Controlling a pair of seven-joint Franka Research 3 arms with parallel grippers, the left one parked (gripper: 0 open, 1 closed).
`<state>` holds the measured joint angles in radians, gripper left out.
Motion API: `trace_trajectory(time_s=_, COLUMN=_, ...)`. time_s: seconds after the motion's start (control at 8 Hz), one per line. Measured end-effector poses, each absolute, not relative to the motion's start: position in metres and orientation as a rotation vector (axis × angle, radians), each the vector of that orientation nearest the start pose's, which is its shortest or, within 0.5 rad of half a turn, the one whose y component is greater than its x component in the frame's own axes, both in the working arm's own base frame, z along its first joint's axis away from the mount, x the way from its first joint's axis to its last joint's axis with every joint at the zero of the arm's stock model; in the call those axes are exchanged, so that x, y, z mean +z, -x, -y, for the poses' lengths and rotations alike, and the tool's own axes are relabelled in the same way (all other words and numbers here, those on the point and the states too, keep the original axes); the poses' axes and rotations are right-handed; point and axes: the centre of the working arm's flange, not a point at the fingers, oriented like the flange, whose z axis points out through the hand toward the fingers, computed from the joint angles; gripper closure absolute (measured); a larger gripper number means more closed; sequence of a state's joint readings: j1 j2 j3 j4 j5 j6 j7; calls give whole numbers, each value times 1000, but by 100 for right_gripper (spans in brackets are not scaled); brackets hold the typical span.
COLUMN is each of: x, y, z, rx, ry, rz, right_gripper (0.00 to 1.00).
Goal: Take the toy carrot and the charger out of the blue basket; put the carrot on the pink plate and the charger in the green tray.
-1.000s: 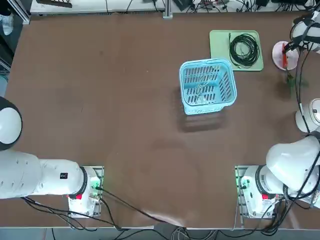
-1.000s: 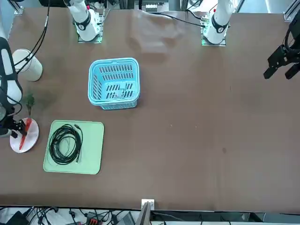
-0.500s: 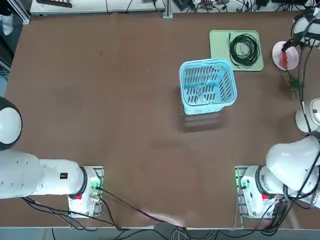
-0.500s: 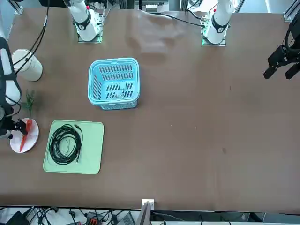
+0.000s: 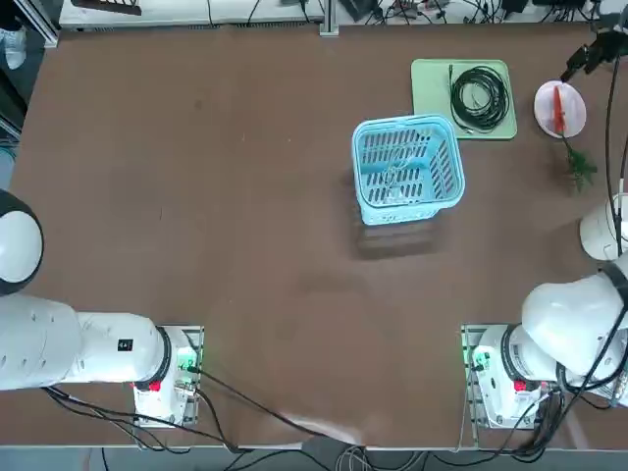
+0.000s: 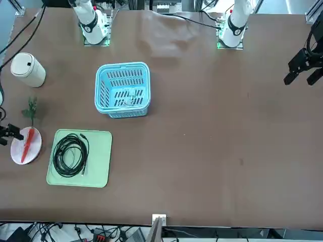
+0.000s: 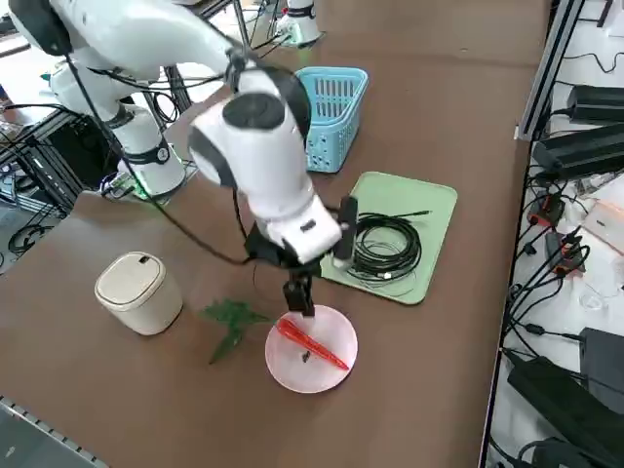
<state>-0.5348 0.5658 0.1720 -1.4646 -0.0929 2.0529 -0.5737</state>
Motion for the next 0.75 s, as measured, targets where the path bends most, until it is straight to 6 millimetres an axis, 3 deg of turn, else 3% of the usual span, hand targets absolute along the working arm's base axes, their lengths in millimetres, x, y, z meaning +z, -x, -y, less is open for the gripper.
trace_trajectory(time_s=0.38, x=449, y=-645, z=161, rx=140, ry=3139, rz=111, right_gripper=0)
trace_trajectory(time_s=0.62, x=487, y=-626, z=65, rx=229, ry=3168, rz=-34, right_gripper=0)
trace_trajectory(time_s=0.75, x=493, y=-613, z=11, rx=252, ry=3190, rz=-108, right_gripper=0)
